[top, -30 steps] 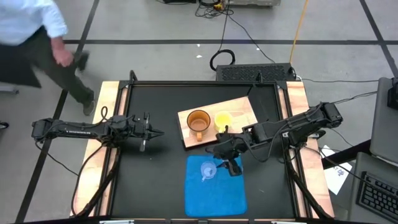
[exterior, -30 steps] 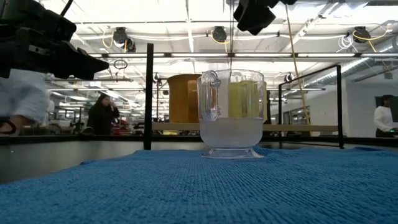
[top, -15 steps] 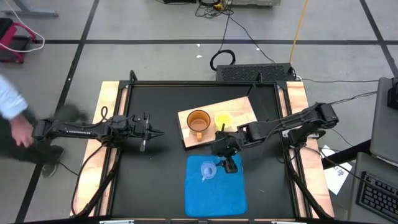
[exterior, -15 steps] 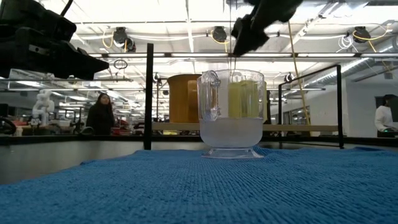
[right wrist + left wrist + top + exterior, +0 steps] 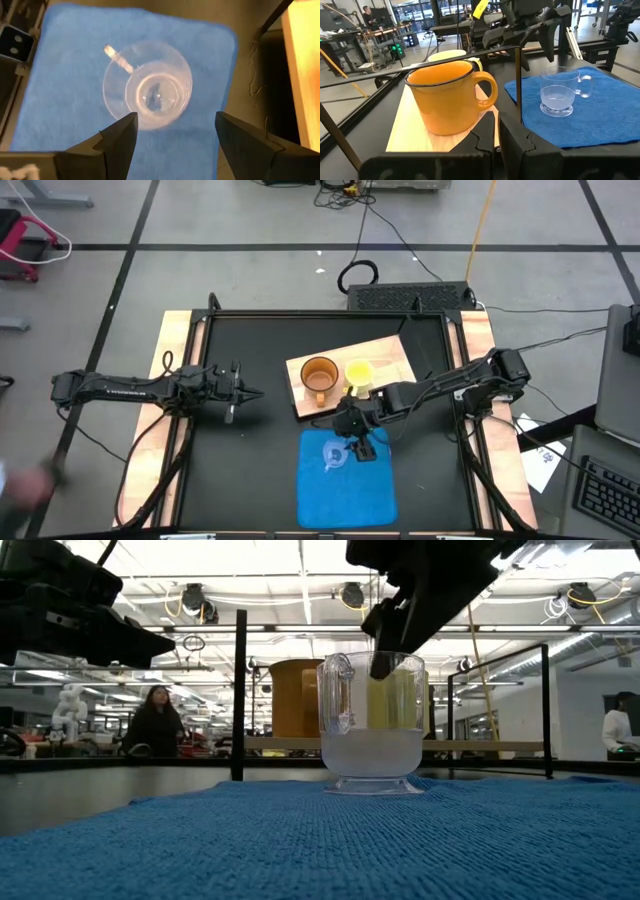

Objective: Stack small to large cups/mugs on shelf
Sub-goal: Put the transparent mug on the shelf

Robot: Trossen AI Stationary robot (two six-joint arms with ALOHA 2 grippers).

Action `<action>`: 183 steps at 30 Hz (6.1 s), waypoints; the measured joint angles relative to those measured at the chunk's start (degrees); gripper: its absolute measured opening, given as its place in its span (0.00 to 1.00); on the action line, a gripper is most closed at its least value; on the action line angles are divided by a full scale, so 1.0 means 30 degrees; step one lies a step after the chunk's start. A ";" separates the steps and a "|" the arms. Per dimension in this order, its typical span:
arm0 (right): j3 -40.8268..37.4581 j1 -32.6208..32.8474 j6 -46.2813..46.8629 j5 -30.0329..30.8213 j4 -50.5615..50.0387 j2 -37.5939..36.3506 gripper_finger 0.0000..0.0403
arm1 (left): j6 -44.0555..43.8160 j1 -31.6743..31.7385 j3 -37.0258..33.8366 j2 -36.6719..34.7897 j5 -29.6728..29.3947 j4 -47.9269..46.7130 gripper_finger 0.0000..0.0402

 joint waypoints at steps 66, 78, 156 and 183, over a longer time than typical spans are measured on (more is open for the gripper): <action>0.0000 0.0141 -0.0122 -0.0017 0.2894 0.2199 0.52 | 0.0479 -0.0009 0.0007 -0.0001 0.0073 -0.0318 0.06; 0.0000 0.0148 -0.0153 -0.0024 0.3054 0.2120 0.16 | 0.0511 -0.0009 0.0007 0.0004 0.0066 -0.0318 0.06; -0.2506 0.1759 0.3026 0.3400 -0.4711 -0.5604 0.00 | 0.0442 -0.0016 0.0007 -0.0003 0.0022 -0.0296 0.06; -0.8036 0.1198 0.5459 0.3619 -0.2443 -1.1103 0.00 | 0.0460 -0.0013 0.0007 0.0000 -0.0007 -0.0216 0.06</action>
